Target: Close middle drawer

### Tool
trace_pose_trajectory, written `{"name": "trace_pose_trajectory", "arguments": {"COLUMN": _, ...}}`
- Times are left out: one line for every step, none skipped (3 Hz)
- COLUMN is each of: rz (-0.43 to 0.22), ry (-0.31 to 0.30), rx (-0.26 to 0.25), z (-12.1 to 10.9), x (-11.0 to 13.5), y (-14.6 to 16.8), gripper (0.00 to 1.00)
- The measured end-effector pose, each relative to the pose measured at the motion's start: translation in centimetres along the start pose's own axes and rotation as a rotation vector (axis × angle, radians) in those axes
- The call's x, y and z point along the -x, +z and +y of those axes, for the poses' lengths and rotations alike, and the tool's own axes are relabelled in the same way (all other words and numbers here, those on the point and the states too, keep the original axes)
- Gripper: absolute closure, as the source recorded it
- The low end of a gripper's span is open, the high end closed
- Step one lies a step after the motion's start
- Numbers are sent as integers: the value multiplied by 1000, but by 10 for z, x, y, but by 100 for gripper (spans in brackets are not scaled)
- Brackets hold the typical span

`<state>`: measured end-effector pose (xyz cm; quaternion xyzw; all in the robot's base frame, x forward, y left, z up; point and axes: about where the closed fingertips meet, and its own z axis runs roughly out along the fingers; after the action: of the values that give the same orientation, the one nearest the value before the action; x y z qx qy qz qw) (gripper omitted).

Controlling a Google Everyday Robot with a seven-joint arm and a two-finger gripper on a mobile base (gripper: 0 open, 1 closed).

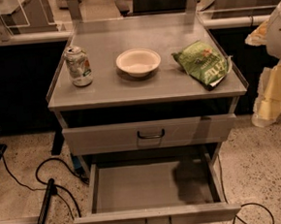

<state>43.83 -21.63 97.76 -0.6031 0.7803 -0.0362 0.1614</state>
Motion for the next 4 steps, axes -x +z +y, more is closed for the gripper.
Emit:
{"name": "trace_pose_trajectory", "arguments": {"rz": 0, "ry": 0, "rx": 0, "z": 0, "x": 0, "y": 0, "gripper": 0}}
{"name": "trace_pose_trajectory", "arguments": {"rz": 0, "ry": 0, "rx": 0, "z": 0, "x": 0, "y": 0, "gripper": 19}}
{"name": "trace_pose_trajectory", "arguments": {"rz": 0, "ry": 0, "rx": 0, "z": 0, "x": 0, "y": 0, "gripper": 43}}
{"name": "trace_pose_trajectory", "arguments": {"rz": 0, "ry": 0, "rx": 0, "z": 0, "x": 0, "y": 0, "gripper": 66}}
